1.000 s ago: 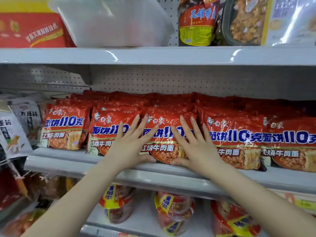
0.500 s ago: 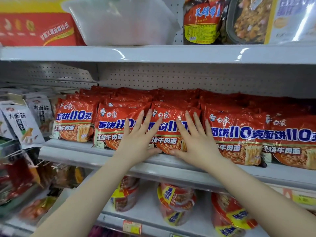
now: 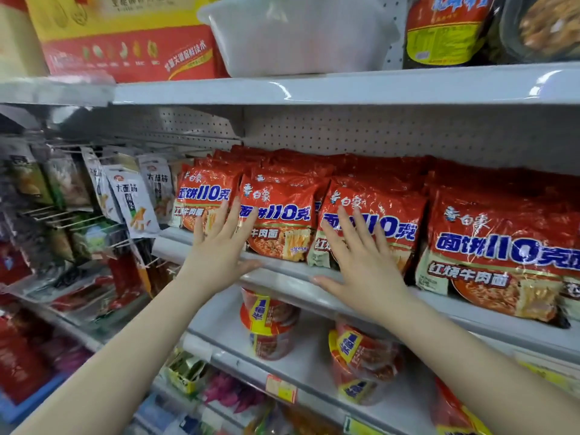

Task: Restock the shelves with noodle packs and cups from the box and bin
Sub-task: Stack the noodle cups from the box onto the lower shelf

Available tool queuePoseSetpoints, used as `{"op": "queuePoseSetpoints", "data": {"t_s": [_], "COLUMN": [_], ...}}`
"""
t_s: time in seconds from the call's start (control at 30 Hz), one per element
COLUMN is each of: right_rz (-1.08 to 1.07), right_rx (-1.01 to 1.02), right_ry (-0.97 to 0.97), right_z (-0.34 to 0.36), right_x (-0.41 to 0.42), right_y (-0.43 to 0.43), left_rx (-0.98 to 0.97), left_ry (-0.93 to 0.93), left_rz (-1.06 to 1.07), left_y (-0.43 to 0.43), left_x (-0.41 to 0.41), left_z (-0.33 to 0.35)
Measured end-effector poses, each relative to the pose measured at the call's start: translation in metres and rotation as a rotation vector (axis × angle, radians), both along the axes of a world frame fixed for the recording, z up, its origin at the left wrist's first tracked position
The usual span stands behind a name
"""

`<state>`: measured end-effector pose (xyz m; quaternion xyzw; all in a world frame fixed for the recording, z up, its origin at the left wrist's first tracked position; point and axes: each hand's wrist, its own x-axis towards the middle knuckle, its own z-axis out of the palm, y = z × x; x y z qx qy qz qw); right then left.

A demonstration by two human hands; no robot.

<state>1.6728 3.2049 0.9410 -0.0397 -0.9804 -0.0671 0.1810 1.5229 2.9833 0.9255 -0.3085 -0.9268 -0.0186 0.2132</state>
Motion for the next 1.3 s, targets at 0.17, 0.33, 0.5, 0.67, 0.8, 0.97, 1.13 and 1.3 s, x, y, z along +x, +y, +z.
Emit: {"op": "queuePoseSetpoints", "data": {"t_s": [0.17, 0.33, 0.5, 0.67, 0.8, 0.97, 1.13, 1.3], "right_rz": [0.010, -0.035, -0.138, -0.191, -0.181, -0.065, -0.015, -0.067], "right_rx": [0.043, 0.153, 0.223, 0.228, 0.200, 0.162, 0.146, 0.249], "right_ry": [0.044, 0.025, 0.006, 0.028, 0.054, 0.100, 0.118, 0.055], "right_z": [0.002, 0.010, 0.009, 0.009, 0.006, 0.008, 0.010, 0.006], "right_x": [-0.036, -0.091, -0.118, -0.123, -0.125, -0.144, -0.187, -0.229], "right_y": [-0.021, -0.036, -0.035, -0.035, -0.049, -0.083, -0.124, -0.143], "left_rx": [-0.044, -0.183, -0.123, -0.088, -0.083, -0.025, -0.042, -0.092], "left_ry": [0.010, 0.065, 0.146, 0.145, 0.148, 0.088, 0.090, 0.074], "left_rz": [-0.036, -0.148, -0.237, -0.279, -0.405, -0.405, -0.244, -0.241], "left_y": [0.000, 0.006, 0.014, 0.021, 0.013, -0.038, -0.102, -0.103], "left_x": [-0.038, -0.080, -0.113, -0.120, -0.128, -0.159, -0.213, -0.224], "left_z": [0.011, 0.017, 0.006, 0.002, 0.001, 0.026, 0.022, -0.001]}}
